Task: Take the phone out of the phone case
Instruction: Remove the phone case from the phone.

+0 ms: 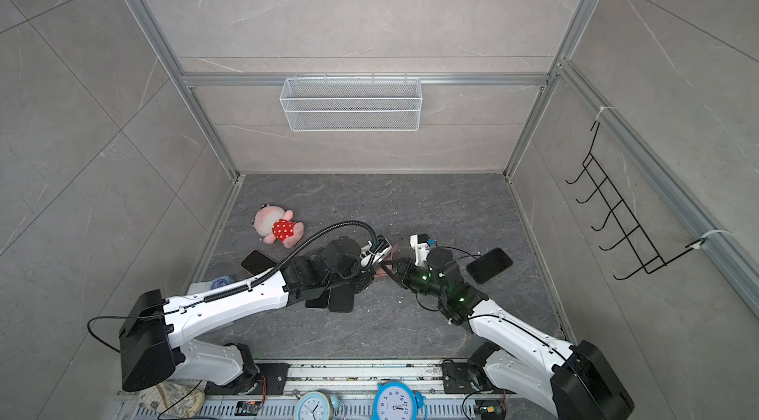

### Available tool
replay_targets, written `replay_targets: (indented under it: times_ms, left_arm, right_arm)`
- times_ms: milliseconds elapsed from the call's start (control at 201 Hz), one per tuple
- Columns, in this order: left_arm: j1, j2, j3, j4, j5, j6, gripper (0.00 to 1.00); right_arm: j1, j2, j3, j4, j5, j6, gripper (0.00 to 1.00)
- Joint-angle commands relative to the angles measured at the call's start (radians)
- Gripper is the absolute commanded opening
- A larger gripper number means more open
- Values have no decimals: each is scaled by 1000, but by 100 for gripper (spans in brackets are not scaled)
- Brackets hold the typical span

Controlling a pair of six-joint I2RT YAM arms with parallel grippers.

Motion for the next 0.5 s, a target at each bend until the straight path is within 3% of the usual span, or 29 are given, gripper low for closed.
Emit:
replay_targets:
  times_ms: [0, 239, 498]
  left_arm:
    - [-31, -9, -13, 95, -56, 36, 13]
    - [-91, -42, -39, 132, -179, 92, 5]
    - [-112, -115, -53, 131, -234, 140, 4]
  right_arm:
    - [5, -31, -4, 57, -40, 2, 0]
    - [5, -49, -21, -7, -31, -4, 0]
    - [5, -53, -80, -42, -16, -2, 0]
